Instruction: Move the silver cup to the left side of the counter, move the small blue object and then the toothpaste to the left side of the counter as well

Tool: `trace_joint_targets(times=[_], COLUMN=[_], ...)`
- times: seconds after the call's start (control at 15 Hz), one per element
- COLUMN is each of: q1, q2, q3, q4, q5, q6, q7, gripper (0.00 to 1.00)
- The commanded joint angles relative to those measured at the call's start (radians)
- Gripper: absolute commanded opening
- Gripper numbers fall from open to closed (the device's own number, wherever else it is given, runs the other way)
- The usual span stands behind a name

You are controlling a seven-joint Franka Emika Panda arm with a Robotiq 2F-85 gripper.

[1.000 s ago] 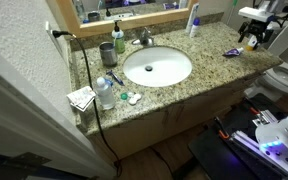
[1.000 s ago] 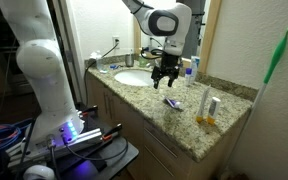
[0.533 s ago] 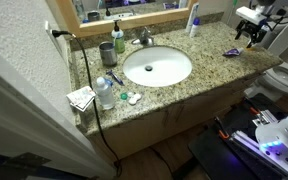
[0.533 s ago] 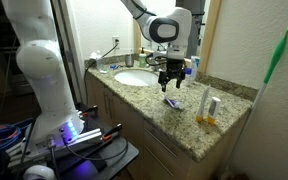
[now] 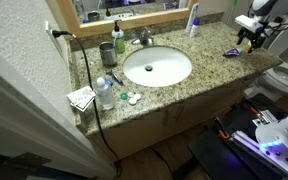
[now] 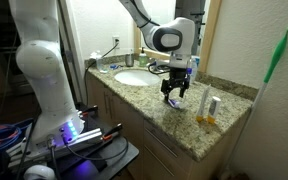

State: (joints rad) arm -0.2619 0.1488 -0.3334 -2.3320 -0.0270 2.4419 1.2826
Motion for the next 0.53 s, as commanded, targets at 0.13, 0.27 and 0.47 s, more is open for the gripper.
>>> trace_joint_targets(times=[0.13,0.27,0.47], q1=[0.002,0.003,-0.002], q2=[-0.002,-0.003,-0.006], q3=[0.001,0.001,0.012], q4=[-0.006,-0.009,-0.005], q5=[0.033,0.047,0.114], q6=[0.031,0.048,0.007], q7=[0.01,0.014,-0.005], gripper=[1.0,1.0,1.0])
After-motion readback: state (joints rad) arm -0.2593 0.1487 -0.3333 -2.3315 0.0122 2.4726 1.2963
